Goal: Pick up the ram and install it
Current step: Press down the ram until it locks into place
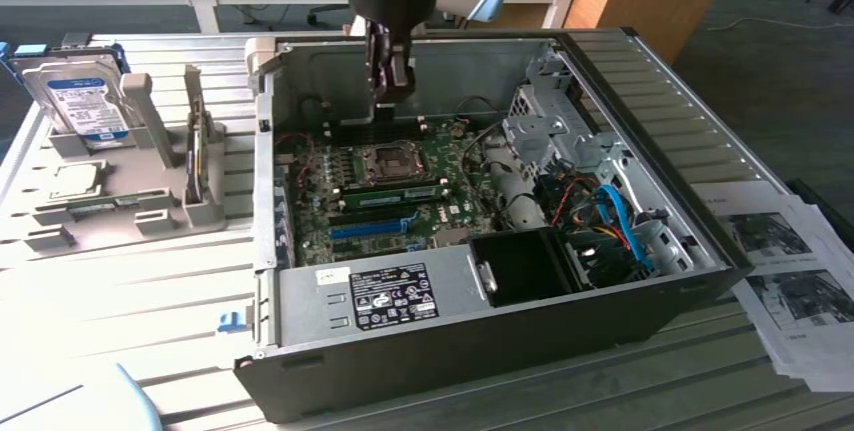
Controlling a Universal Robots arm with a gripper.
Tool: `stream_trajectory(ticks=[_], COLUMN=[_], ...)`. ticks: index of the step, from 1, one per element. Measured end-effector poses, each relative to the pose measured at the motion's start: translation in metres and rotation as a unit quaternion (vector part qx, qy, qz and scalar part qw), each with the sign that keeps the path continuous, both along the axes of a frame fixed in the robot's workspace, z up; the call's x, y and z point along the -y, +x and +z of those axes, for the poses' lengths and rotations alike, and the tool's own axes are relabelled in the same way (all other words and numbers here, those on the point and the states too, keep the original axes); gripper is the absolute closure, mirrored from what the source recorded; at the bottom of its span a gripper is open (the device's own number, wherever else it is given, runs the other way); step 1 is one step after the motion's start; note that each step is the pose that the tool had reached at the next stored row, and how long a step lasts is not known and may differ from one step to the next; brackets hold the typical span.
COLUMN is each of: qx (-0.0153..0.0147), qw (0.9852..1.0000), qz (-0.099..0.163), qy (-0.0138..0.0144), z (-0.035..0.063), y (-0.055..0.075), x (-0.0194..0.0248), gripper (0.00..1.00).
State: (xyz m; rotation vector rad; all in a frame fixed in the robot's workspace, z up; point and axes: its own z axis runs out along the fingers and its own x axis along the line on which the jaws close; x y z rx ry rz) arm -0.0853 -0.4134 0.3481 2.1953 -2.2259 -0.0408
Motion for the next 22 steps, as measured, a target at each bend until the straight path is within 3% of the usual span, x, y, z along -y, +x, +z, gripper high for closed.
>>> stream_trajectory(ticks=[13, 22], qx=[0.0, 0.0], qw=[1.0, 1.0], qz=[0.0, 0.0], qy=[0.0001, 0.0001], z=[-0.0001, -0.0001], y=[0.021, 0.024], x=[0.0, 0.0], gripper=[0.91, 0.91])
